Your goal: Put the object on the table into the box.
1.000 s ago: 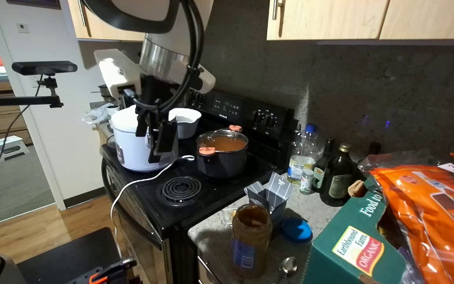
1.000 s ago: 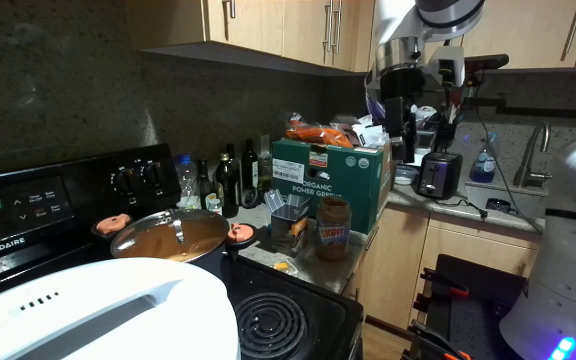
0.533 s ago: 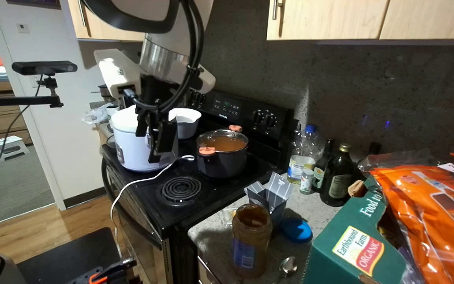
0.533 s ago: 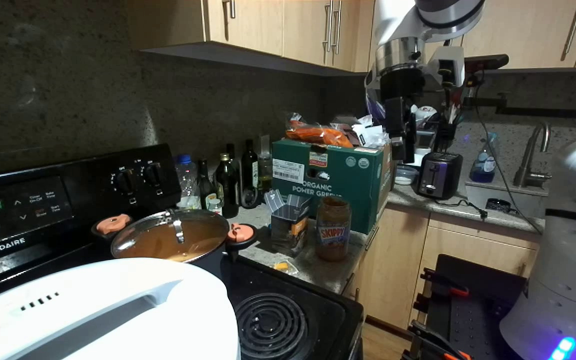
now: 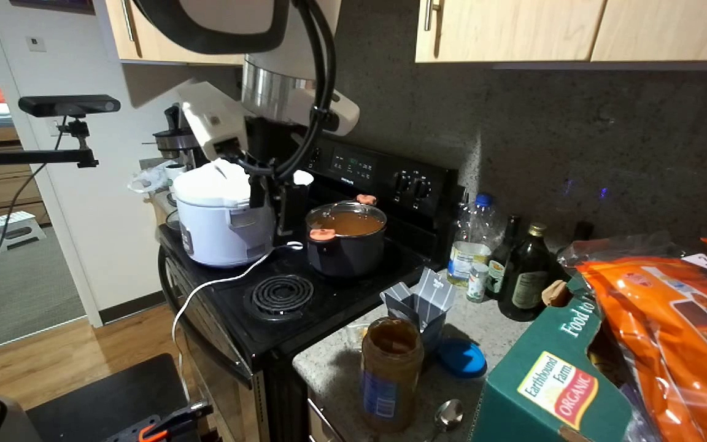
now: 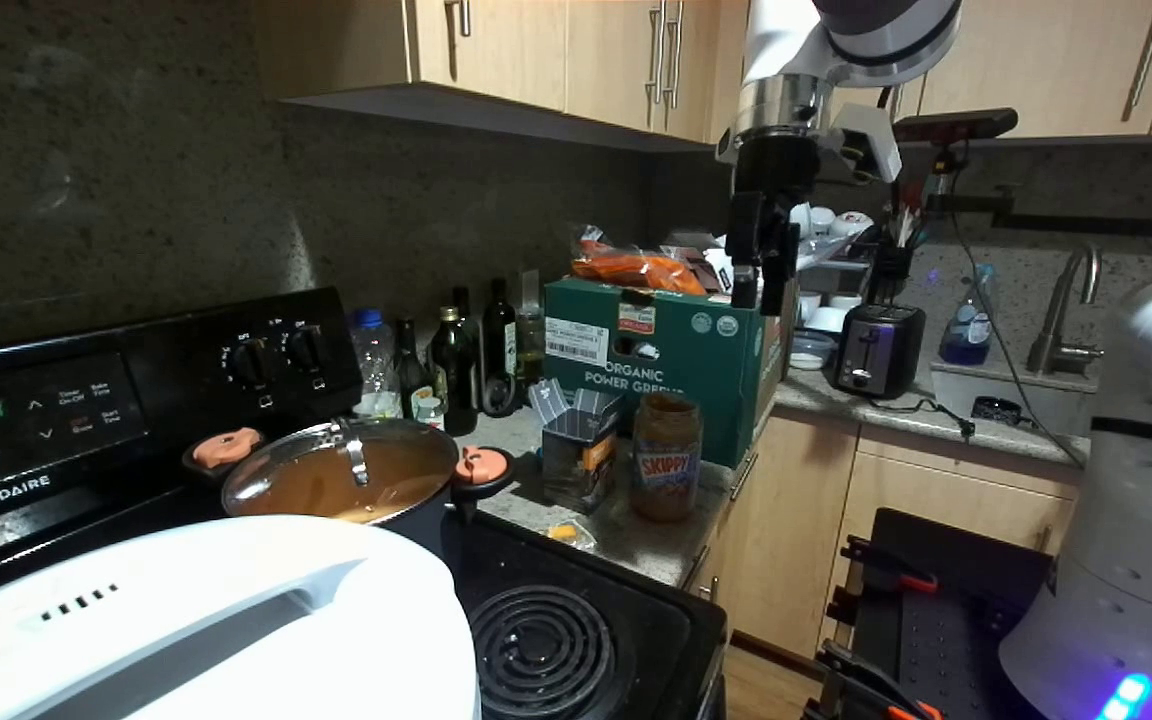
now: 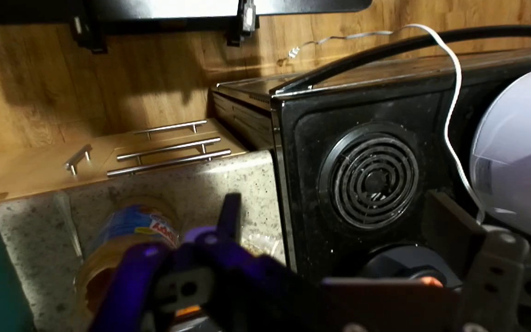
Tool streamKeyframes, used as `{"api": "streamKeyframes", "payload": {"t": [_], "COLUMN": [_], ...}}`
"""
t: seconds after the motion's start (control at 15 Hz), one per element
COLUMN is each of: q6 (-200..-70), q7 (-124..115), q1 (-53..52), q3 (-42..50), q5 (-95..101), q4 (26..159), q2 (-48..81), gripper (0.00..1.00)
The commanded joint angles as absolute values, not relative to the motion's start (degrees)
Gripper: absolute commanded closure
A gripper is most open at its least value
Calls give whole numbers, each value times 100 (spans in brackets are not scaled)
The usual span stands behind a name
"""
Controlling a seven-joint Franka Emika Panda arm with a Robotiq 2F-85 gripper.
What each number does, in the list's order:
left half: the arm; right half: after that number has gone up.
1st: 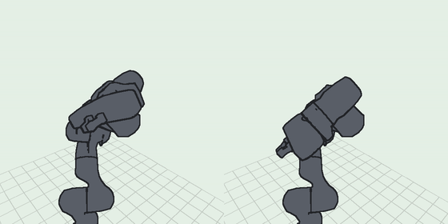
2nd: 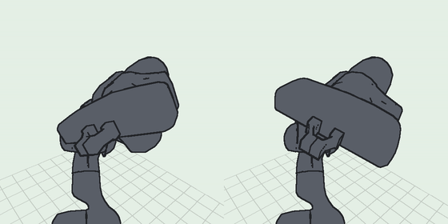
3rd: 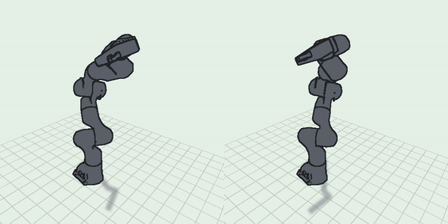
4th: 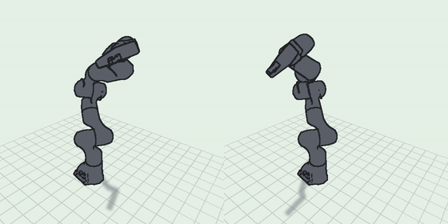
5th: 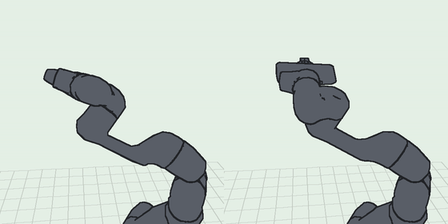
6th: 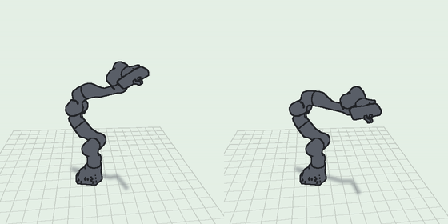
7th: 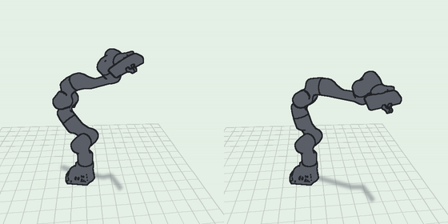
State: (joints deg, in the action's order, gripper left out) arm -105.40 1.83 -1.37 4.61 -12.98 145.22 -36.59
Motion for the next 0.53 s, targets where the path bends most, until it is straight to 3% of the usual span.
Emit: {"api": "streamKeyframes", "payload": {"t": [0.0,0.47], "q6": [-10982,-11523], "q7": [288,75], "q1": [-67,-40], "q3": [405,401], "q5": [-1326,-1359], "q4": [14393,14407], "q2": [-3293,-2935], "gripper": [0,0]}}
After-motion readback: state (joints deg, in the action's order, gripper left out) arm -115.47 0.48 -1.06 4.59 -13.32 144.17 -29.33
